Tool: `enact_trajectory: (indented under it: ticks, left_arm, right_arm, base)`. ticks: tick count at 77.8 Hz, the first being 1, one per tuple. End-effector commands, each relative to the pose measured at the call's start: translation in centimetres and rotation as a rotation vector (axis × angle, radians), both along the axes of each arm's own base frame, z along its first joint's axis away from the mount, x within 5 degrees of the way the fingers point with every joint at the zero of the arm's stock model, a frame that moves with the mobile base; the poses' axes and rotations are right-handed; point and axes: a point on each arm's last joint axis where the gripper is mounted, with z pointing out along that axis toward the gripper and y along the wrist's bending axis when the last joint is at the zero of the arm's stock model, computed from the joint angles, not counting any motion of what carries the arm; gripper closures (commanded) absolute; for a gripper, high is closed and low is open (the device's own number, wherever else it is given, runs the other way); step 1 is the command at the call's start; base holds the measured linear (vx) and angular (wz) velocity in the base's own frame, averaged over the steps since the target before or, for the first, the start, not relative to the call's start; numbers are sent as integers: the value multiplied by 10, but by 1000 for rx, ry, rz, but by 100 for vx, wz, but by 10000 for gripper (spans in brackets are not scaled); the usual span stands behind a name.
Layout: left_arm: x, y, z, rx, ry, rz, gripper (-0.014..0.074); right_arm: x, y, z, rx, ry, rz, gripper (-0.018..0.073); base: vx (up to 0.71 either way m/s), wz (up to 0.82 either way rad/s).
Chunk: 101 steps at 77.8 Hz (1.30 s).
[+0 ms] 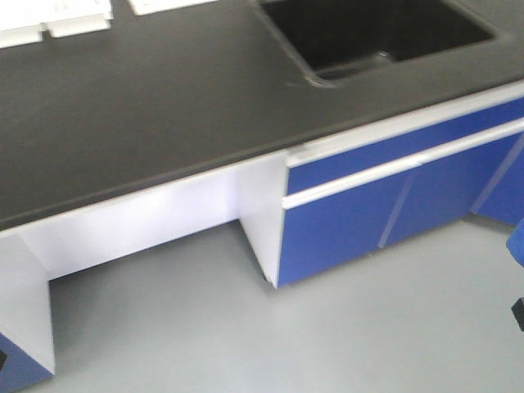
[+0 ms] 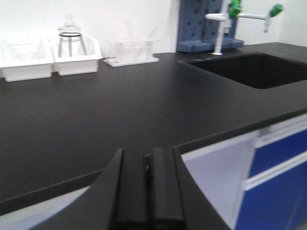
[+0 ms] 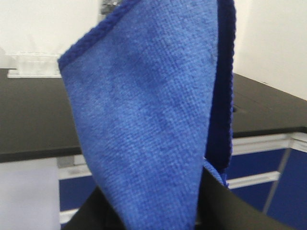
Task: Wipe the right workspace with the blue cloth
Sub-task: 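Drive the base to the other bench holding the cloth in the right gripper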
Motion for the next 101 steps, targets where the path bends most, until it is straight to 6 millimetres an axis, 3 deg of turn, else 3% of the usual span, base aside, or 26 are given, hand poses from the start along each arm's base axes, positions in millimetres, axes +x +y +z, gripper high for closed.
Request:
enact_trajectory:
  ticks: [1, 101]
  left_arm:
    - [-1, 1, 17, -15, -117, 9, 603]
    - [-1, 1, 17, -15, -117, 9, 603]
  right_arm:
    - [1, -1, 18, -3, -112, -8, 559]
    - [1, -1, 18, -3, -112, -8, 559]
  base:
    - [-28, -46]
    - [-23, -62]
